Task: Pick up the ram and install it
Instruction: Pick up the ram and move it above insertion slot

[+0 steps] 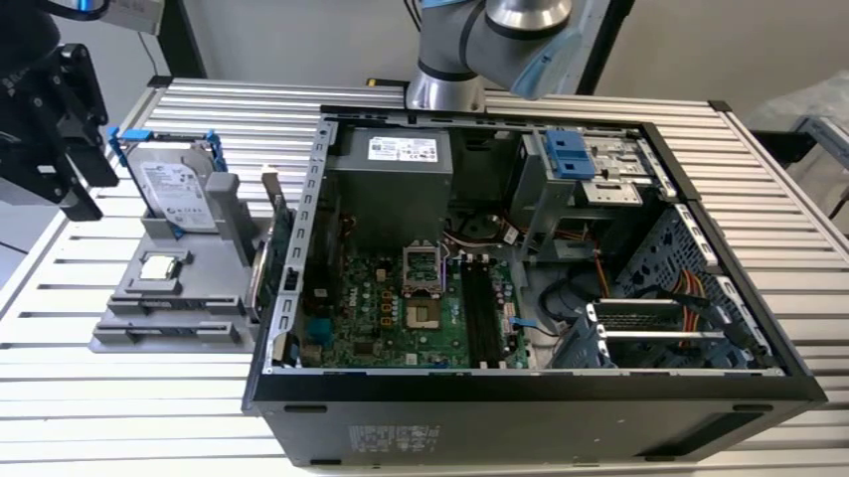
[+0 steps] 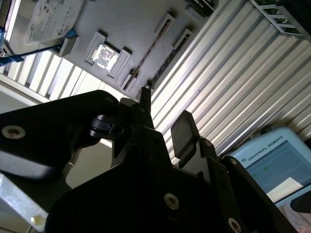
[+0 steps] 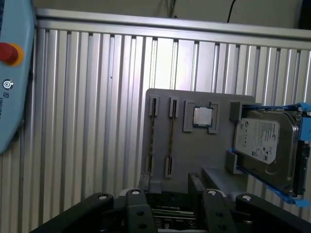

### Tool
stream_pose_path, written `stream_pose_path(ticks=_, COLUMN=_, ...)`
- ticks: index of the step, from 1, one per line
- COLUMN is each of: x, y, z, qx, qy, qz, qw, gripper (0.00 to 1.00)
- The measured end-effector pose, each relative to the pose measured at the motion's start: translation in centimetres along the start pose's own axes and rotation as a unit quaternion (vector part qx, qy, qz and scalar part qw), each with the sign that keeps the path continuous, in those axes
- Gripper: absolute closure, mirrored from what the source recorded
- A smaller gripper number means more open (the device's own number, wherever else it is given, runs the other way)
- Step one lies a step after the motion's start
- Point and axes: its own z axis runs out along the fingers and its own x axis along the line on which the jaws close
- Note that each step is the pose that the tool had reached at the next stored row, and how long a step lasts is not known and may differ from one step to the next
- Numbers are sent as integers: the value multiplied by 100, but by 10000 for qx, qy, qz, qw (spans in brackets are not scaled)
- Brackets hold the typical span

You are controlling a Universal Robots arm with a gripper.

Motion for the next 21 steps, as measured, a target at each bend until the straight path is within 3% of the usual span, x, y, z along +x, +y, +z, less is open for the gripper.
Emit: stream_pose_path(ticks=21, x=1, y=-1, z=59, qx=1, qy=-1, qz=0, qw=10000, gripper=0)
